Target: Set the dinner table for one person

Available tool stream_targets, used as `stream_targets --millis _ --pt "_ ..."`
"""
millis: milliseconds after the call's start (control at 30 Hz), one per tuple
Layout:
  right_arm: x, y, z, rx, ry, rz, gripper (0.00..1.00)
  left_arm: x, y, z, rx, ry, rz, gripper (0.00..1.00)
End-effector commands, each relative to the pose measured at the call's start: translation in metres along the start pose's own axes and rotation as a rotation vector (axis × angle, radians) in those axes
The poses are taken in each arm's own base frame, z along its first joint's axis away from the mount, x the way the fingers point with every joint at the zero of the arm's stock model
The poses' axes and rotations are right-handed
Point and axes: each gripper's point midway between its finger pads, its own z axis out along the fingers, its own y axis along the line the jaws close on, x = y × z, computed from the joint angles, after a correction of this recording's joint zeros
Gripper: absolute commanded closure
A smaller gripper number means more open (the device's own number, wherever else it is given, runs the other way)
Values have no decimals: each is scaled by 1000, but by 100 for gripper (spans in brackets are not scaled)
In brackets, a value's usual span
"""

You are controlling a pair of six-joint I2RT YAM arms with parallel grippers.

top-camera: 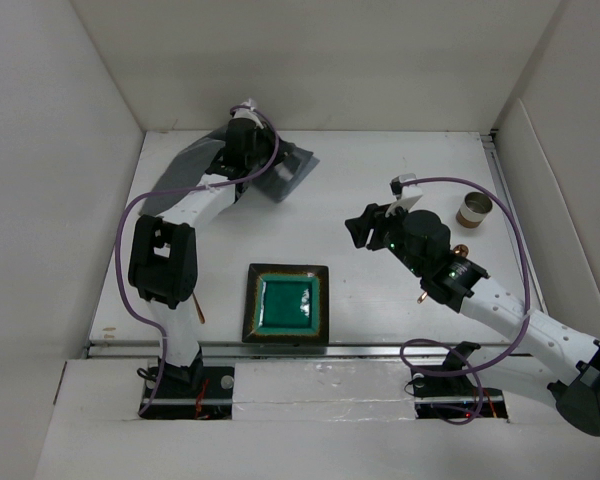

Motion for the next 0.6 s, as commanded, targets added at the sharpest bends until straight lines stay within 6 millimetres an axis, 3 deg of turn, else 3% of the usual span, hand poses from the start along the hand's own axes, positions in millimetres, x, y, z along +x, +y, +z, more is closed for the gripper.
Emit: stream_targets --millis 0,67,100,167,200,267,300,333,367,400,433,467,500,533,567 --pt "-25 -13 4 53 -56 9 42 -28 -121 -33 372 -104 -72 100" --pt "-23 -20 6 77 -44 14 41 -3 -140 -24 411 -62 -50 94" --pt "-23 -26 7 96 -45 28 40 16 -167 -25 459 -28 -23 82" --pt "-22 -31 8 106 -45 30 40 45 -169 -13 443 35 29 68" --pt "-19 -32 8 106 -37 27 40 50 -172 -11 435 43 41 55" --pt "-18 -37 6 126 -35 33 40 52 -159 -10 384 31 45 44" --pt "-13 -39 5 131 -27 37 40 56 -131 -12 309 24 51 40" --pt "-10 -41 6 133 -22 36 43 46 -136 -18 309 -8 50 40" --pt "-9 -44 6 138 -25 38 45 39 -124 -23 268 -27 50 39" --pt "-5 -45 6 141 -20 40 60 50 -104 -27 214 -20 55 41" --pt "1 -47 7 142 -9 45 75 30 -106 -48 192 -98 55 43" --pt "2 -51 8 153 -5 49 86 27 -98 -59 162 -127 55 46" --pt "8 -52 11 158 11 59 97 40 -67 -65 75 -130 51 55" --pt "11 -57 13 175 16 65 100 17 -64 -92 33 -231 19 59" --pt "13 -59 15 185 20 73 100 19 -51 -104 -7 -250 2 62"
